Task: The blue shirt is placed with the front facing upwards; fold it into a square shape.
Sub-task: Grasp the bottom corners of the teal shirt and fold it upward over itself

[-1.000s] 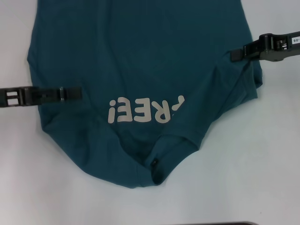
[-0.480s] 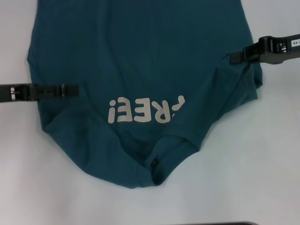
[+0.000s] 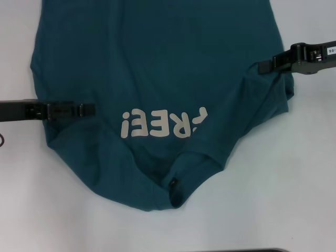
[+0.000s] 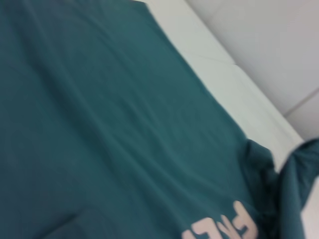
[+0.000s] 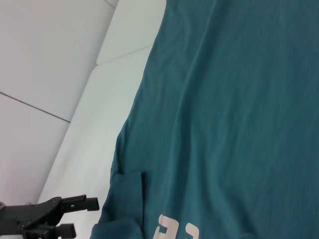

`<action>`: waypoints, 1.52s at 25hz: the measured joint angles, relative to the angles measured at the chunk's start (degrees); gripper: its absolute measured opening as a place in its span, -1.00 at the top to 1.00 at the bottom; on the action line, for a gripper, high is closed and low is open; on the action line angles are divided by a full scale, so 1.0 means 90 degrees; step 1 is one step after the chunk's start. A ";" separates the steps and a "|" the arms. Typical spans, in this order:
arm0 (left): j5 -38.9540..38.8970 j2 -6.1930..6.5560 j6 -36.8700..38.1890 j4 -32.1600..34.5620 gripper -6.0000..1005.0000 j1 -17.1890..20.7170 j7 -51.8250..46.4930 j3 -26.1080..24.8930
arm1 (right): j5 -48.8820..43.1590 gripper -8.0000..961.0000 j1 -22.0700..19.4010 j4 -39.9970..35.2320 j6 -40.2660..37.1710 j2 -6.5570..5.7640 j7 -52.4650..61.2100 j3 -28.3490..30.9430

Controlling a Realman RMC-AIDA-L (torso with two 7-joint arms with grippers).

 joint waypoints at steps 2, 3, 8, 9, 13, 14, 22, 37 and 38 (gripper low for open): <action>0.0049 -0.0007 -0.0069 0.0000 -0.86 -0.0016 -0.0159 0.0016 | 0.0000 0.95 0.0000 0.0000 0.0000 0.0000 0.0003 0.0000; 0.0072 -0.0008 -0.0067 0.0000 -0.86 -0.0022 -0.0198 0.0023 | 0.0000 0.95 0.0000 0.0000 0.0000 0.0000 0.0006 0.0000; 0.0196 -0.0016 -0.0204 0.0000 -0.86 -0.0033 -0.0208 0.0027 | 0.0000 0.95 -0.0023 0.0005 0.0000 0.0000 0.0049 0.0000; 0.0248 -0.0026 -0.0258 0.0000 -0.85 -0.0040 -0.0192 0.0028 | 0.0000 0.95 -0.0027 0.0008 0.0000 0.0000 0.0062 0.0000; 0.0568 -0.0099 -0.0307 0.0001 -0.82 -0.0102 -0.0127 0.0121 | 0.0000 0.95 -0.0028 0.0010 -0.0023 0.0000 0.0099 0.0000; 0.0651 -0.0121 -0.0323 0.0001 -0.81 -0.0125 -0.0126 0.0146 | 0.0000 0.95 -0.0028 0.0009 -0.0024 0.0000 0.0101 0.0000; 0.0950 -0.0256 -0.0408 -0.0012 -0.75 -0.0272 -0.0122 0.0193 | 0.0000 0.95 -0.0042 0.0009 -0.0034 0.0000 0.0106 0.0006; 0.1754 -0.0551 -0.0367 -0.0804 -0.09 -0.0231 -0.0618 0.0425 | 0.0000 0.95 -0.0071 -0.0011 -0.0047 -0.0020 0.0107 0.0050; 0.1755 -0.0551 -0.0346 -0.0811 -0.04 -0.0231 -0.0618 0.0426 | 0.0000 0.95 -0.0068 -0.0014 -0.0047 -0.0020 0.0107 0.0050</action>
